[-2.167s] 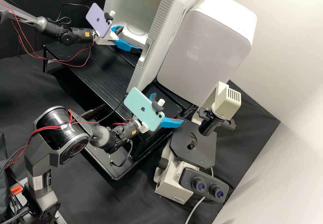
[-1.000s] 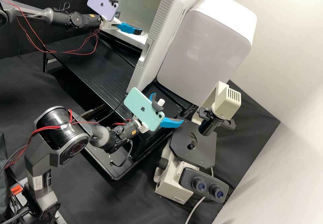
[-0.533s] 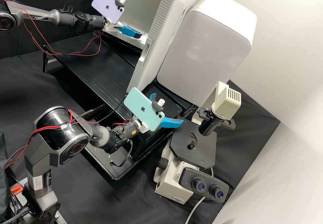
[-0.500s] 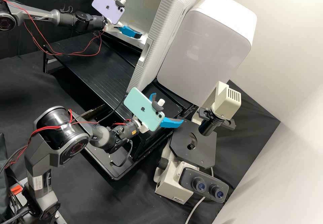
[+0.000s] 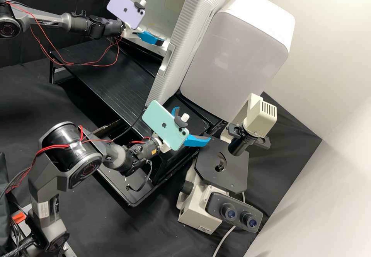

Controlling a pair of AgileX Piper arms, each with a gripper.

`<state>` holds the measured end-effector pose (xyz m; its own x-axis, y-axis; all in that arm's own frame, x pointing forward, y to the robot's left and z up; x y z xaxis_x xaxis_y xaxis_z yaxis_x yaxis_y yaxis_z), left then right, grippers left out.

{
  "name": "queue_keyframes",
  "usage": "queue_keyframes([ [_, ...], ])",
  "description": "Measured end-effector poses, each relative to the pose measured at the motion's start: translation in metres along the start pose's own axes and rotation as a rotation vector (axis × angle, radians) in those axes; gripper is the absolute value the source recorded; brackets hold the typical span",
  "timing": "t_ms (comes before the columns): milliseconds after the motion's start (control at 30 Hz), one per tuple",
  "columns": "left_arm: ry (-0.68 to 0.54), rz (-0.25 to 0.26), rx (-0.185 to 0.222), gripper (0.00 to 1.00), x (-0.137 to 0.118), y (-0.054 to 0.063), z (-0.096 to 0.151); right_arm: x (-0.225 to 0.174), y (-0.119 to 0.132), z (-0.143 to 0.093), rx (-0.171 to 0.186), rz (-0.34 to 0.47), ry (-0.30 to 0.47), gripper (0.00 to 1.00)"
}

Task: Take the petri dish out of the incubator

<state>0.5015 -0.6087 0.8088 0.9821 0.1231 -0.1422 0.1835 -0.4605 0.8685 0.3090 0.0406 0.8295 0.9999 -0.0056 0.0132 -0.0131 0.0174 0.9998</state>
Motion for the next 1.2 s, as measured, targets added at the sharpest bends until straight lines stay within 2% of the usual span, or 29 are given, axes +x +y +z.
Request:
queue_keyframes([
  [600,0.0,0.001,-0.002,1.0,0.0,0.0,0.0,0.0,0.0,0.0,0.0,0.0,0.0,1.0],
  [700,-0.001,0.002,-0.014,1.0,0.0,0.001,0.001,0.0,0.0,0.0,0.0,0.0,0.0,1.0],
  [1000,-0.026,-0.003,-0.013,1.0,-0.007,0.001,0.012,0.0,0.0,0.0,0.0,0.0,0.0,1.0],
  [1067,-0.034,-0.002,0.004,1.0,-0.015,0.003,0.015,0.0,0.0,0.0,0.0,0.0,0.0,1.0],
  [1167,-0.06,0.024,0.069,1.0,-0.029,0.008,0.023,0.0,0.0,0.0,0.0,0.0,0.0,1.0],
  [1200,-0.071,0.033,0.072,1.0,-0.034,0.01,0.026,0.0,0.0,0.0,0.0,0.0,0.0,1.0],
])
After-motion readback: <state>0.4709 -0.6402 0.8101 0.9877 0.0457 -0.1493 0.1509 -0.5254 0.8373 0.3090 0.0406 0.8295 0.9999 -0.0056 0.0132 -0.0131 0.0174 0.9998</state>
